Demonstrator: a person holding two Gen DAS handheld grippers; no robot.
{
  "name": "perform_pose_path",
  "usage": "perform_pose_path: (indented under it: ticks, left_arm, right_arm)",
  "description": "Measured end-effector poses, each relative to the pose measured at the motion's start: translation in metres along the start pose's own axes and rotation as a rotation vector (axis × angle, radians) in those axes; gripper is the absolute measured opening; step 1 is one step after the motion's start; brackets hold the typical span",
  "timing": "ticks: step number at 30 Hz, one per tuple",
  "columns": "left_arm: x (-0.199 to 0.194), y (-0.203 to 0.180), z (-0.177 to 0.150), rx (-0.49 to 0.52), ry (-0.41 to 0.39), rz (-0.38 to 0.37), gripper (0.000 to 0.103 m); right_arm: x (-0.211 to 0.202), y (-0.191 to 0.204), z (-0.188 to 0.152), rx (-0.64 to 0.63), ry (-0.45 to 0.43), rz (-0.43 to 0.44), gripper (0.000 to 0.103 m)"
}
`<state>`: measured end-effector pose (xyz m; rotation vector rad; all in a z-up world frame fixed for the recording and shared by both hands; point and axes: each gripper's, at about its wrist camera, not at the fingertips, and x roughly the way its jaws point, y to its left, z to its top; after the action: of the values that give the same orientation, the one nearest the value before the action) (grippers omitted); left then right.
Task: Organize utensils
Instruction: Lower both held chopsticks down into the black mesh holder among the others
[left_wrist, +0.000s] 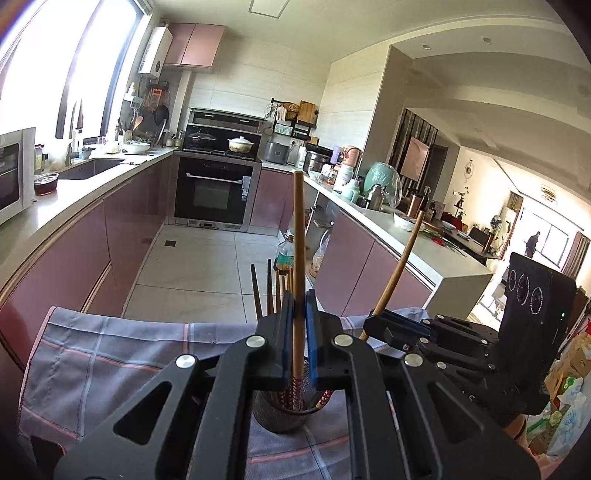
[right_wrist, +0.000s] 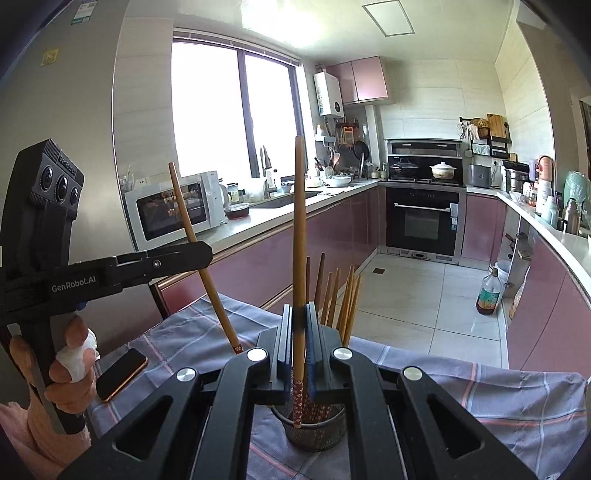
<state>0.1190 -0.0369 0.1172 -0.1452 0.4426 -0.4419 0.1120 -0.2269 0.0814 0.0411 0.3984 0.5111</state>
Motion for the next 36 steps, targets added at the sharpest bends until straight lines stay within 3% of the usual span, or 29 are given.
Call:
perform_pose_path:
  ticks: [14, 36]
  left_arm:
    - [0.039, 0.000, -0.025, 0.015, 0.106, 0.017, 0.007]
    - [0.074, 0.012, -0.036, 0.030, 0.198, 0.032, 0.007]
  right_arm:
    - [0.031, -0.002, -0.010, -0.011, 0.077, -0.048, 0.005]
    - [0.052, -0.005, -0.022, -0.042, 0.166, -0.085, 0.005]
